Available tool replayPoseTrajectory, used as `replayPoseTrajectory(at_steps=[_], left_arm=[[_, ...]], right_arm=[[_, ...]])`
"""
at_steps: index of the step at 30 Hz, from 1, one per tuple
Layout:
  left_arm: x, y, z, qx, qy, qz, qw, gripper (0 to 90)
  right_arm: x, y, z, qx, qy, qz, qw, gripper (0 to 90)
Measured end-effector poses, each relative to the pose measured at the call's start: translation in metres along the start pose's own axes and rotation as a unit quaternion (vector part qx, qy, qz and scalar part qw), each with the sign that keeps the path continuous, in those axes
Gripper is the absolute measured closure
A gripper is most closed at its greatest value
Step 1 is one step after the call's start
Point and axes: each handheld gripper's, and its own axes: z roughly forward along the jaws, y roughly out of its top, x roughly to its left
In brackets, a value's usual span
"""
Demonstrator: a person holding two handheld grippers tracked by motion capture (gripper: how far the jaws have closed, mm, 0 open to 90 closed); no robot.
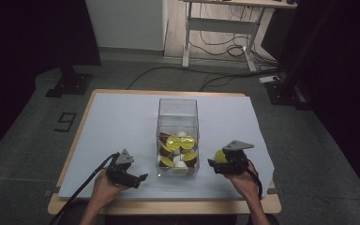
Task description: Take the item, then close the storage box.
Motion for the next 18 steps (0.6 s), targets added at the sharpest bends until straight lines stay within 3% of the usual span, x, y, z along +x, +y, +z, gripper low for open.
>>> replayPoseTrajectory(at_steps=[7, 18], left_arm=[[-0.009, 0.007, -0.006, -0.029, -0.017, 0.006, 0.9994, 8.8], [-0.02, 0.015, -0.001, -0.038, -0.035, 0.024, 0.9984, 14.3]], right_arm=[[0.007, -0.001, 0.0, 0.001, 0.013, -0.004, 0.9999, 21.2], [0.018, 0.0, 0.0, 0.001, 0.032, -0.02, 0.9993, 22.7]])
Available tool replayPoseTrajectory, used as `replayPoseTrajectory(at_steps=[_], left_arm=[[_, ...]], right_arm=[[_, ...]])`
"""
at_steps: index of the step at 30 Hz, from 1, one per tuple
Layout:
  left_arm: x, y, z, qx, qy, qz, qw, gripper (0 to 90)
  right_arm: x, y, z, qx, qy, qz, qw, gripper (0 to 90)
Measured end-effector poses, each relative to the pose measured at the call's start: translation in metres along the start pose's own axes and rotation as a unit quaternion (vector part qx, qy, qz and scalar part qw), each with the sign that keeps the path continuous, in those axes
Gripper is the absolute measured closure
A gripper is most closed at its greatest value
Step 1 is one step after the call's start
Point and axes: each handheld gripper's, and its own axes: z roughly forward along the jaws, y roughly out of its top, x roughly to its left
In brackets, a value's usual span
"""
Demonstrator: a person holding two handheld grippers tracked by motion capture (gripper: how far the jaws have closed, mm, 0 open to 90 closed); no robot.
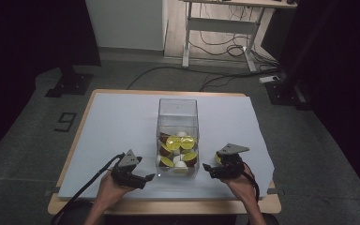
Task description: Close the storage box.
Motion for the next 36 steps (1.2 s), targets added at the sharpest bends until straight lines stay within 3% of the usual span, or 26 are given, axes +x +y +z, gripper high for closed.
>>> replayPoseTrajectory(at_steps=[6, 11, 27, 36], left_arm=[[-0.006, 0.006, 0.003, -0.002, -0.009, 0.01, 0.9999, 15.1], [-0.009, 0.008, 0.005, -0.001, -0.003, 0.02, 0.9998, 18.0], [-0.013, 0.015, 0.01, -0.015, -0.006, 0.03, 0.9994, 36.2], [-0.019, 0.018, 0.012, -0.021, -0.011, 0.047, 0.9986, 45.6]], right_arm=[[0.006, 0.001, 0.001, 0.001, 0.009, -0.013, 0.9999, 24.0], [0.011, 0.002, 0.003, 0.004, 0.017, -0.021, 0.9996, 25.4], [0.014, 0.003, 0.0, 0.005, 0.034, -0.03, 0.999, 34.7], [0.016, 0.0, -0.003, 0.012, 0.053, -0.032, 0.998, 36.7]])
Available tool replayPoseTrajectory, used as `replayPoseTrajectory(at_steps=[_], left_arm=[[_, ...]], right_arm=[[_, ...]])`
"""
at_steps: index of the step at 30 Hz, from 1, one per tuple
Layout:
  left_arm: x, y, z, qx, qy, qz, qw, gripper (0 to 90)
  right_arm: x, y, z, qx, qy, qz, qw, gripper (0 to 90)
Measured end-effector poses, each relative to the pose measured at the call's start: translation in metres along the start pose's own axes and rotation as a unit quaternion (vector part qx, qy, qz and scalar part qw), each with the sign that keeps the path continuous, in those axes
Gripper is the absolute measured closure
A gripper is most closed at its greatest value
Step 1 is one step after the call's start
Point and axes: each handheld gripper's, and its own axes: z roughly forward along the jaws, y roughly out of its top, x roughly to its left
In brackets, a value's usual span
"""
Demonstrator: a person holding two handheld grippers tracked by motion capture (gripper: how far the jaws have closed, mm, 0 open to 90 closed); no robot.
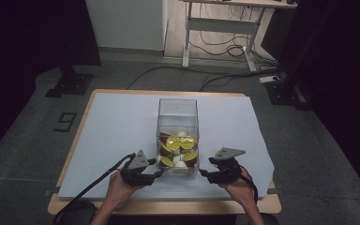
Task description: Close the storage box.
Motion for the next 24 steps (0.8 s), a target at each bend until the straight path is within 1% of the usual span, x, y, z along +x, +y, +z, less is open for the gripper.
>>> replayPoseTrajectory(at_steps=[4, 5, 6, 8, 11, 14, 15, 18, 21, 24], left_arm=[[-0.0003, 0.0, -0.0003, 0.001, 0.002, 0.004, 1.0, 46.1], [-0.0004, 0.0, -0.0002, 0.0, 0.003, 0.006, 1.0, 46.2], [-0.0005, 0.0, -0.0002, 0.0, 0.003, 0.006, 1.0, 46.3], [-0.0006, 0.0, -0.0002, 0.0, 0.004, 0.006, 1.0, 46.5], [-0.0007, 0.0, -0.0004, 0.0, 0.006, 0.009, 0.9999, 47.8], [-0.0004, 0.0, -0.0004, -0.001, 0.005, 0.009, 0.9999, 48.6], [-0.0003, 0.0, -0.0003, -0.002, 0.005, 0.009, 0.9999, 48.8], [0.0, 0.0001, 0.0005, -0.004, 0.0, 0.009, 1.0, 51.8], [0.0013, 0.0008, 0.001, -0.009, -0.003, 0.005, 0.9999, 52.4], [0.0021, 0.0012, 0.0013, -0.011, -0.003, 0.002, 0.9999, 52.5]], right_arm=[[0.0007, 0.0, -0.0003, 0.001, 0.003, -0.004, 1.0, 36.7], [0.002, 0.0004, -0.0005, 0.0, 0.01, -0.002, 1.0, 36.8], [0.0032, 0.0008, -0.0003, 0.0, 0.011, -0.003, 0.9999, 36.8], [0.0046, 0.0014, -0.0002, 0.002, 0.011, -0.006, 0.9999, 37.0], [0.008, 0.0033, 0.001, 0.003, 0.005, -0.011, 0.9999, 41.1], [0.0089, 0.0039, 0.0015, 0.006, 0.005, -0.011, 0.9999, 46.0], [0.0091, 0.004, 0.0016, 0.007, 0.007, -0.012, 0.9999, 47.9], [0.0092, 0.0046, 0.0014, 0.006, 0.0, -0.013, 0.9999, 52.2], [0.0076, 0.0057, 0.0018, 0.004, -0.007, -0.009, 0.9999, 52.5], [0.0077, 0.0062, 0.0025, 0.006, -0.009, -0.01, 0.9999, 53.7]])
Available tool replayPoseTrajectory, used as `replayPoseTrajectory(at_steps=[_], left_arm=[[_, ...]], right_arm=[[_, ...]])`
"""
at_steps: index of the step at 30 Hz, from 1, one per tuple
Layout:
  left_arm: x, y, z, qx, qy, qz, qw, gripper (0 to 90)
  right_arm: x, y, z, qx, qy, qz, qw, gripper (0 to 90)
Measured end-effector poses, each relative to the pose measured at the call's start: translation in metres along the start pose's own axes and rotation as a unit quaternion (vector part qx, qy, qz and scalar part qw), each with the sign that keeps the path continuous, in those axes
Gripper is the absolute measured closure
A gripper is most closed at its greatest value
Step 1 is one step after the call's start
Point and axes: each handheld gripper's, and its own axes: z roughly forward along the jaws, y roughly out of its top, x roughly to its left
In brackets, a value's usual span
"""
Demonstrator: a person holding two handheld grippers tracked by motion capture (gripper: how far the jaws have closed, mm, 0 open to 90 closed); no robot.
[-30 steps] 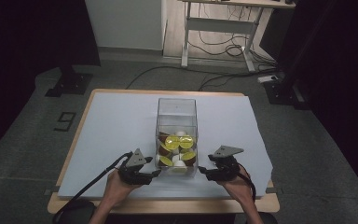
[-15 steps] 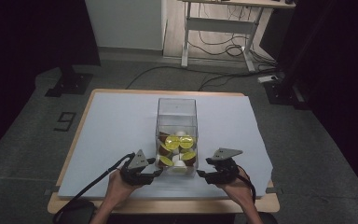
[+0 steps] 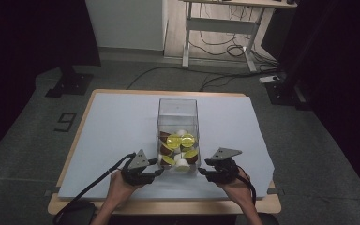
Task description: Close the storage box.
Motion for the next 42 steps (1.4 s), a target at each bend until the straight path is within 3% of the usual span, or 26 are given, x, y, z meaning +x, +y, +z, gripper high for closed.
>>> replayPoseTrajectory(at_steps=[4, 19, 42], left_arm=[[0.001, 0.001, 0.0, -0.002, 0.005, -0.002, 1.0, 53.6], [0.008, 0.001, 0.005, -0.013, 0.029, -0.012, 0.9994, 58.9], [0.008, 0.0, 0.008, -0.025, 0.047, -0.02, 0.9984, 58.5]], right_arm=[[0.001, 0.001, 0.0, -0.002, -0.003, 0.0, 1.0, 56.0], [0.008, 0.006, -0.003, -0.009, 0.025, -0.002, 0.9996, 64.4], [0.026, 0.028, 0.021, -0.016, 0.041, -0.015, 0.9989, 76.1]])
